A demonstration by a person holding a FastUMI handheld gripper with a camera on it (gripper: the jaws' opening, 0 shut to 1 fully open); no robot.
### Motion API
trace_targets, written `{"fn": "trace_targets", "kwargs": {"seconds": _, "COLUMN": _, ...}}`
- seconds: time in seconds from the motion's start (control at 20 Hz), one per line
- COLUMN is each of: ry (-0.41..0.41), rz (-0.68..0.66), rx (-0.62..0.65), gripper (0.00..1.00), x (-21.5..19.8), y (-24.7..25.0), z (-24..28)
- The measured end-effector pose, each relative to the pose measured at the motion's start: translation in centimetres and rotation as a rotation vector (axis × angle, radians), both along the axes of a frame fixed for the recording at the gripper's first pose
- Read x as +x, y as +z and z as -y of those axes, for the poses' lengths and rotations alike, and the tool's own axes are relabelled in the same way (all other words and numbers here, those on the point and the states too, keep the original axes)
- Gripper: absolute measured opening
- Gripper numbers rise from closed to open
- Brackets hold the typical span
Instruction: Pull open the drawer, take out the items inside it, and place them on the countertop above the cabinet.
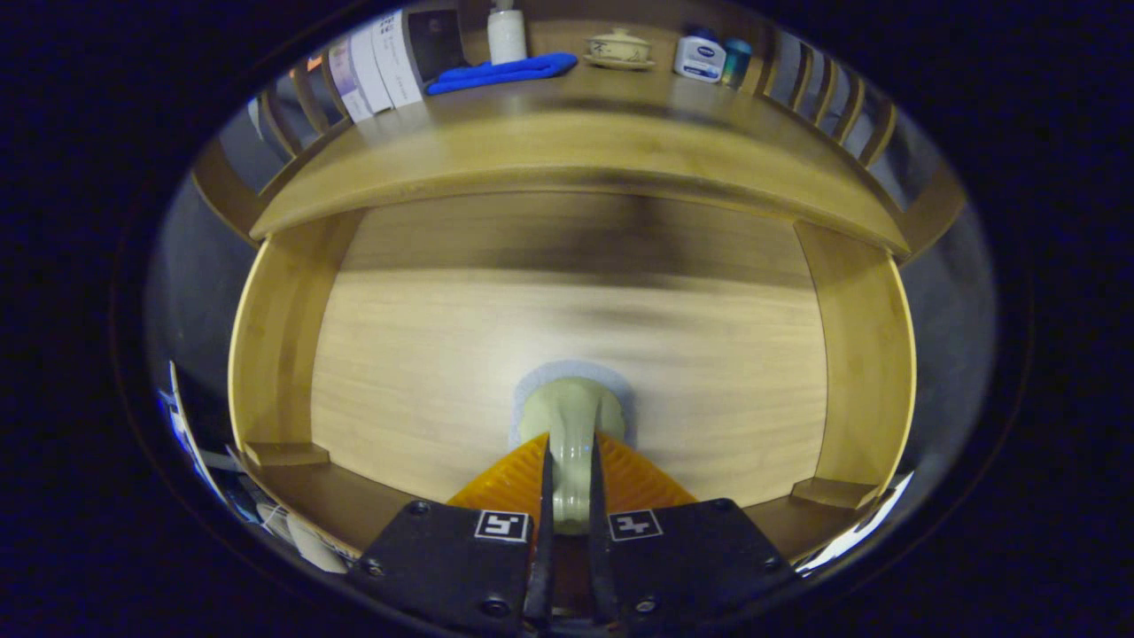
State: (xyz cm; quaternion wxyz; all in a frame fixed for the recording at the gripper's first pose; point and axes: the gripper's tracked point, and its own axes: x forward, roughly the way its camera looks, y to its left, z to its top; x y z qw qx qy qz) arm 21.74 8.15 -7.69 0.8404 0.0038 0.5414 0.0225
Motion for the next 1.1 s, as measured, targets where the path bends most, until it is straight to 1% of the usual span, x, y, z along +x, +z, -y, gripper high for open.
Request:
{"fn": "trace_targets", "kwargs": {"seconds": 0.1, "ry": -0.013, "rz": 0.028, "rx": 0.023, "gripper": 0.19, "x": 0.3, "y": 1.9, "z": 0.3}}
{"fn": "trace_targets", "kwargs": {"seconds": 0.25, "ry": -0.010, "rz": 0.081, "rx": 0.050, "gripper": 0.19, "x": 0.7, "y": 5.4, "z": 0.6}}
{"fn": "trace_targets", "kwargs": {"seconds": 0.6, "ry": -0.022, "rz": 0.174, "rx": 0.048, "gripper": 0.19, "x": 3.4, "y": 12.6, "z": 1.7}}
{"fn": "trace_targets", "kwargs": {"seconds": 0.9, "ry": -0.046, "rz": 0.221, "rx": 0.077, "gripper": 0.19, "x": 7.1, "y": 16.2, "z": 1.5}}
{"fn": "trace_targets", "kwargs": {"seconds": 1.1, "ry": -0.051, "rz": 0.218, "rx": 0.085, "gripper": 0.19, "x": 10.2, "y": 16.6, "z": 1.0}}
